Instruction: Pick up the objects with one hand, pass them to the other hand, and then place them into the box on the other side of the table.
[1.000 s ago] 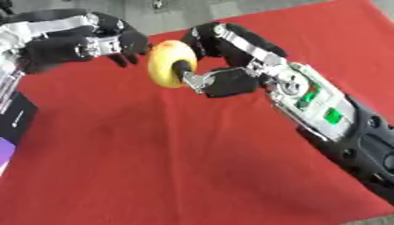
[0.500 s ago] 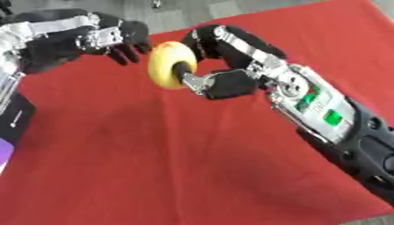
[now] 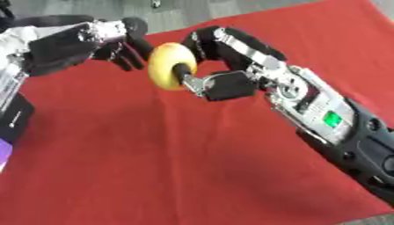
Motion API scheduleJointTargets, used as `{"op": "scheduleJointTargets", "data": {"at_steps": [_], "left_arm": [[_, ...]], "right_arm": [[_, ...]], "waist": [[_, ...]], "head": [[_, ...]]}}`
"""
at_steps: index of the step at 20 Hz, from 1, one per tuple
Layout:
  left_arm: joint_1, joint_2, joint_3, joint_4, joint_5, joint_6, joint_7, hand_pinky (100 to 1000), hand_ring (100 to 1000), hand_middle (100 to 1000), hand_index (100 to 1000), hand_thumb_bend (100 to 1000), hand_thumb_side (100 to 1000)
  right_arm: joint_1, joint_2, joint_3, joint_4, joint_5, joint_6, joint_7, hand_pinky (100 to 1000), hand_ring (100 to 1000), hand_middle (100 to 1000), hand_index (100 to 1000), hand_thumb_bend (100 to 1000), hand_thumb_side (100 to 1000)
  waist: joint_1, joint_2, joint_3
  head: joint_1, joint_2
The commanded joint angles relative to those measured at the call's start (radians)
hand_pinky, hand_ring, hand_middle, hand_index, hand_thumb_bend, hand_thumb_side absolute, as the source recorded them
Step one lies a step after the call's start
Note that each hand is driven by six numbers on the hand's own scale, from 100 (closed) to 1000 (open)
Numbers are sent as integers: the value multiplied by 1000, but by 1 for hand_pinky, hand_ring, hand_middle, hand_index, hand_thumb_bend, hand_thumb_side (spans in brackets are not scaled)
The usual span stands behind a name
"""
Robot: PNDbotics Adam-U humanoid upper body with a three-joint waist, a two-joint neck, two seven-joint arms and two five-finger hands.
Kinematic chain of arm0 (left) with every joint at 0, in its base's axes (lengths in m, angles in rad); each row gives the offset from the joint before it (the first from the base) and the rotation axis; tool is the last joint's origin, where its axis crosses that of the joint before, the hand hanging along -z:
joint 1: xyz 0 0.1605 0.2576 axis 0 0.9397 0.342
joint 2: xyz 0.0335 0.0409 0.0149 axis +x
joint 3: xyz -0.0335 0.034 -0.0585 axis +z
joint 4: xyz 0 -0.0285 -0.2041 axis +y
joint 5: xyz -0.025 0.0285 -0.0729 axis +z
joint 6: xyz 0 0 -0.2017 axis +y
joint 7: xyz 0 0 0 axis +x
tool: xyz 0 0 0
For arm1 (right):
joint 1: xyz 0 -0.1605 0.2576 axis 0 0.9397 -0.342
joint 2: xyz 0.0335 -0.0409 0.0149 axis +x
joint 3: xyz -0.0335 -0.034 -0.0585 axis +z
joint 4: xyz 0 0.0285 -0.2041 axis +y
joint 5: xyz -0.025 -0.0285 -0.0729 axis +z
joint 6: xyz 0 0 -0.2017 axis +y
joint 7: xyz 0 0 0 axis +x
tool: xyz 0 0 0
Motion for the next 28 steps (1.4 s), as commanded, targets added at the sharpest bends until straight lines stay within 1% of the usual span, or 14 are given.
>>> {"op": "scheduleJointTargets", "data": {"at_steps": [1, 8, 17, 22, 28], "left_arm": [[-23, 12, 5, -9, -6, -12, -25, 838, 788, 753, 812, 164, 1000], [-23, 8, 6, -6, -23, -46, -54, 834, 788, 756, 808, 142, 1000], [-17, 4, 13, 6, -9, -63, -74, 841, 794, 761, 815, 168, 1000], [-22, 4, 11, 6, -10, -86, -97, 845, 798, 765, 821, 170, 1000], [-22, 3, 21, 2, -27, -117, -113, 875, 821, 779, 836, 134, 1000]], "right_arm": [[-17, -24, -14, -25, 6, -3, 2, 670, 600, 428, 589, 100, 206], [-15, -26, -17, -30, 6, -4, 3, 671, 600, 429, 589, 100, 212], [-24, -33, -17, -26, 7, 1, 7, 669, 600, 428, 589, 100, 217], [-27, -32, -18, -21, 8, 11, 10, 669, 600, 428, 589, 100, 224], [-32, -34, -18, -14, -1, 21, 15, 667, 599, 427, 588, 100, 230]], "waist": [[9, 3, 2], [11, 4, 3], [10, 5, 5], [10, 5, 6], [8, 4, 7]], "head": [[-2, -10], [-5, -10], [-8, -12], [-9, -12], [-11, -14]]}}
